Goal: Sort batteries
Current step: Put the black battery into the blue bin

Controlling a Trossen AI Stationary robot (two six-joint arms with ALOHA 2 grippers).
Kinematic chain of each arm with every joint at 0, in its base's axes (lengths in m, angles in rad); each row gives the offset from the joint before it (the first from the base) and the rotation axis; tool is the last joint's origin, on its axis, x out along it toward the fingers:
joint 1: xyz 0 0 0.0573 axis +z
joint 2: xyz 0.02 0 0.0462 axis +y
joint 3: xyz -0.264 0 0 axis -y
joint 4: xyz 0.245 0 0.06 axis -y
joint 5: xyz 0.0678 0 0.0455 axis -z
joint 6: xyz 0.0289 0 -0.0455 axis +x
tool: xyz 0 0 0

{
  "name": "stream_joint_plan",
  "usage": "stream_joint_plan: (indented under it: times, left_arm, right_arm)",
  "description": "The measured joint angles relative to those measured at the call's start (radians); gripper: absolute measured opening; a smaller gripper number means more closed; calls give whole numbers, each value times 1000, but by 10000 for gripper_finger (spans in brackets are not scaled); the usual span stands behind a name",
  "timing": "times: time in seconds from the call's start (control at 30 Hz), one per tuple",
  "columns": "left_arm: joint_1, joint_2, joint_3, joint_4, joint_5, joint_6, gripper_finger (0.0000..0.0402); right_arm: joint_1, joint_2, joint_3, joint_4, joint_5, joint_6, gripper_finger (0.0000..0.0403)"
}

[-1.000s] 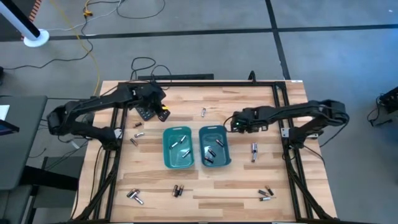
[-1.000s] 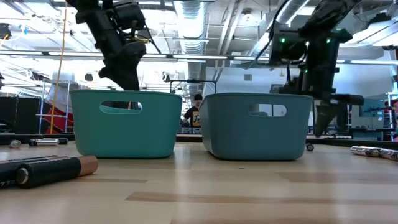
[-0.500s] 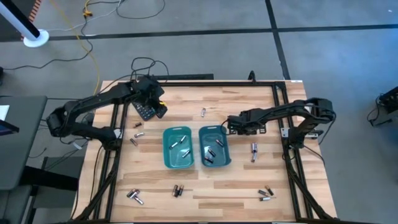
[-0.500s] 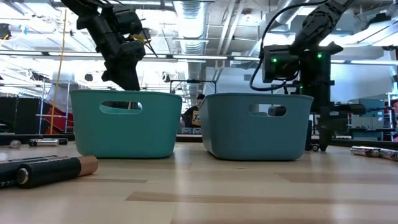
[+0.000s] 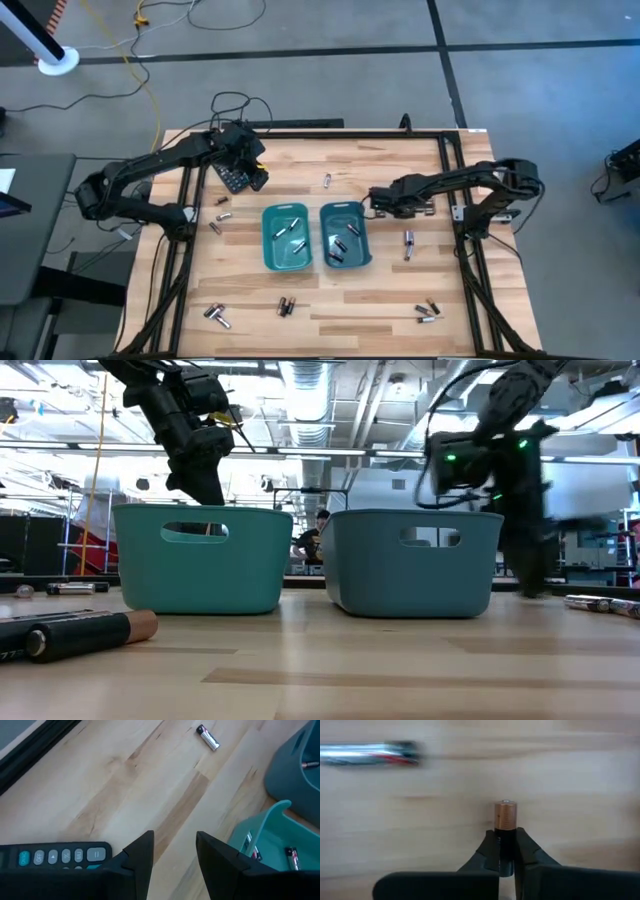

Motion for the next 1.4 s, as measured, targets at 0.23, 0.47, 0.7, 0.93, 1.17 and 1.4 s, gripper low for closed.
stream_joint_plan:
  times: [0.23, 0.47, 0.7, 0.93, 1.17, 1.4]
  left_arm:
    - [0, 0, 0, 2, -1, 0, 141]
    - [0, 0, 0, 47, -1, 0, 141]
    - [0, 0, 0, 90, -1, -2, 141]
    - [0, 0, 0, 88, -2, -21, 141]
    - [-1, 0, 0, 71, -9, -42, 141]
    - [-1, 0, 0, 29, -9, -45, 141]
  right_arm:
    - [33, -196, 87, -166, 83, 10, 16]
    - [96, -231, 299, -110, 215, -151, 16]
    - [121, -11, 618, -66, 198, -476, 14]
    - [108, 262, 789, -74, -83, -740, 14]
    - [146, 410, 793, -69, -184, -799, 13]
    - [187, 491, 794, -53, -190, -794, 15]
